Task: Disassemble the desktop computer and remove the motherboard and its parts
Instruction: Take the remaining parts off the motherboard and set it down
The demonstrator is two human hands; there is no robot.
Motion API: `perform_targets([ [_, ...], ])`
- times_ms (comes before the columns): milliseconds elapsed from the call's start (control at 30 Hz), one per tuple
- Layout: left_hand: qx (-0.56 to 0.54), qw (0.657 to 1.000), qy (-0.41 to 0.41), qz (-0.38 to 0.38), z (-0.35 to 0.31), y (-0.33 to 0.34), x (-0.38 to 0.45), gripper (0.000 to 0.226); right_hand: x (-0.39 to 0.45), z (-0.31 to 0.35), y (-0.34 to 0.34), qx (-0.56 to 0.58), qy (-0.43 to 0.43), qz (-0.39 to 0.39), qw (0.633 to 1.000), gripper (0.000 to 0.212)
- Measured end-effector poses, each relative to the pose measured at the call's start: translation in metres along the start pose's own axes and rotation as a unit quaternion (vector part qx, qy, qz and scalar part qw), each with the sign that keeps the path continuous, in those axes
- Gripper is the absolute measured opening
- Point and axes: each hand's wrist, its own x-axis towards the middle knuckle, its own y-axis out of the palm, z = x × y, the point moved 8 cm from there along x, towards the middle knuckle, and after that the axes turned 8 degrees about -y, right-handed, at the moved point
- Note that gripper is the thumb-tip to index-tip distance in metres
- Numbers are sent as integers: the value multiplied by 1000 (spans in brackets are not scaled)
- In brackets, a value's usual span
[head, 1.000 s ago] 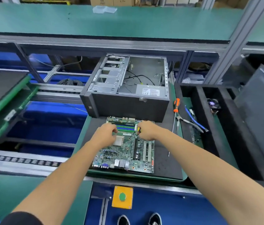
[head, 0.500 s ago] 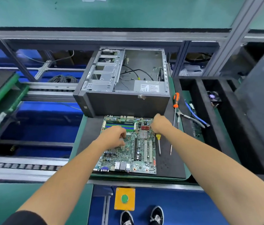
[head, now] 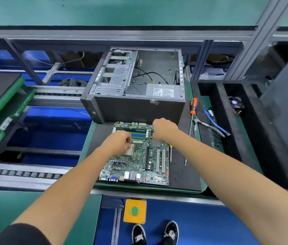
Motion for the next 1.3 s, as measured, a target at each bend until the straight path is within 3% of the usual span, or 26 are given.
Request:
perform_targets([
  [167,-32,999,-10,11,30,-2,-8,18,0,68,36,43,-129,104,985,26],
  [333,-16,996,60,62,25,4,-5,39,4,89,74,23,-113,126,985,41],
  [467,39,992,93,79,17,13,1,40,6,93,76,26,-79,147,986,35],
  [767,63,989,59,122,9,20,3,43,9,90,76,35,-68,138,987,18],
  [933,63,988,52,131,12,22,5,42,11,92,79,23,-62,126,990,35],
  [1200,55,989,55,127,12,23,10,25,14,93,76,51,-7,99,994,27],
  [1300,18,988,43,148,15,24,9,36,14,83,54,65,1,57,996,29],
])
